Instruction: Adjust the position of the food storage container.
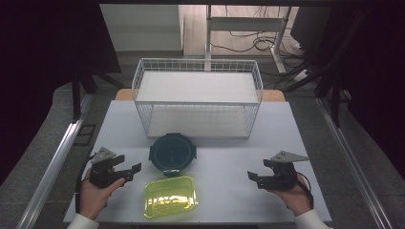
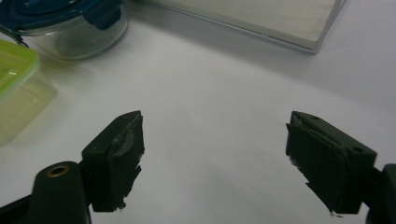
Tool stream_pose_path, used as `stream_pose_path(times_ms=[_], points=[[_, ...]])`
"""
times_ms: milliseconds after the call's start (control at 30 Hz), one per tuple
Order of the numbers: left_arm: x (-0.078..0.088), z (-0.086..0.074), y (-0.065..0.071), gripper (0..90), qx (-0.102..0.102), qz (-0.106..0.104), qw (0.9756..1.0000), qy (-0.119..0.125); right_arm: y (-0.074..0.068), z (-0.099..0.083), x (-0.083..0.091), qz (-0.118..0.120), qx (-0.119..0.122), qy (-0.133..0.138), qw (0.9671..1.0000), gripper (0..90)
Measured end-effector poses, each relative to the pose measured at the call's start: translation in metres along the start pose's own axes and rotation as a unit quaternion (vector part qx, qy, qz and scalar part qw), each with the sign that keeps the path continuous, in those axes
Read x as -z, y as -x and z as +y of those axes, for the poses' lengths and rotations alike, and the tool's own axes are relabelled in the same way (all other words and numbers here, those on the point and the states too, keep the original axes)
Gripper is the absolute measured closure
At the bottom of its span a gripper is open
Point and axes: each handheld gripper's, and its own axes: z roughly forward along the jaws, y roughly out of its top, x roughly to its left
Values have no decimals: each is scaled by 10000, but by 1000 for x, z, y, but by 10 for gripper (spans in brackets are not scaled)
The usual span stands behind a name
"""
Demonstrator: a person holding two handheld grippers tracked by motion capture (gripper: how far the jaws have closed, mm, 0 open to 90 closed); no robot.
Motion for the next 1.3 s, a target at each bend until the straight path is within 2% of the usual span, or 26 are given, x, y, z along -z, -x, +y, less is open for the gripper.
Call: stream_pose_path(times_ms=[167, 300, 433, 533, 600, 767, 833, 867, 900, 967, 1067, 1300], points=[[1, -1, -1, 240, 13, 36, 10000, 19, -1, 2, -2, -90, 85, -131, 9998, 235], [0, 0, 0, 241, -39, 28, 10000, -2, 2, 1, -2, -3, -79, -186, 9998, 244], [2, 0, 0, 257, -33, 34, 10000, 1, 4, 2, -2, 33, -145, -188, 9997, 247], [4, -1, -4, 302, 27, 60, 10000, -26, 4, 4, -1, 183, -244, -125, 9995, 247], [4, -1, -7, 332, 88, 46, 9999, -37, 3, 5, -1, 377, -436, -55, 9983, 247], [3, 3, -11, 449, 137, -57, 9998, -105, 2, 6, -2, 366, -401, -93, 9985, 247], [0, 5, -11, 577, 100, -96, 9997, -207, 2, 5, -1, 325, -369, -109, 9987, 246], [-3, 6, -12, 577, 98, -101, 9995, -265, 2, 5, -1, 325, -369, -109, 9987, 246], [-5, 7, -13, 630, 88, -101, 9994, -328, 3, 5, -1, 308, -369, -106, 9988, 245], [-11, 9, -17, 758, 158, -163, 9986, -470, 4, 5, -1, 284, -389, -111, 9988, 242], [-17, 11, -19, 889, 224, -226, 9974, -640, 5, 4, -2, 282, -417, -135, 9986, 239], [-30, 16, -16, 900, 144, -315, 9950, -934, 6, 4, -3, 267, -416, -169, 9986, 238]])
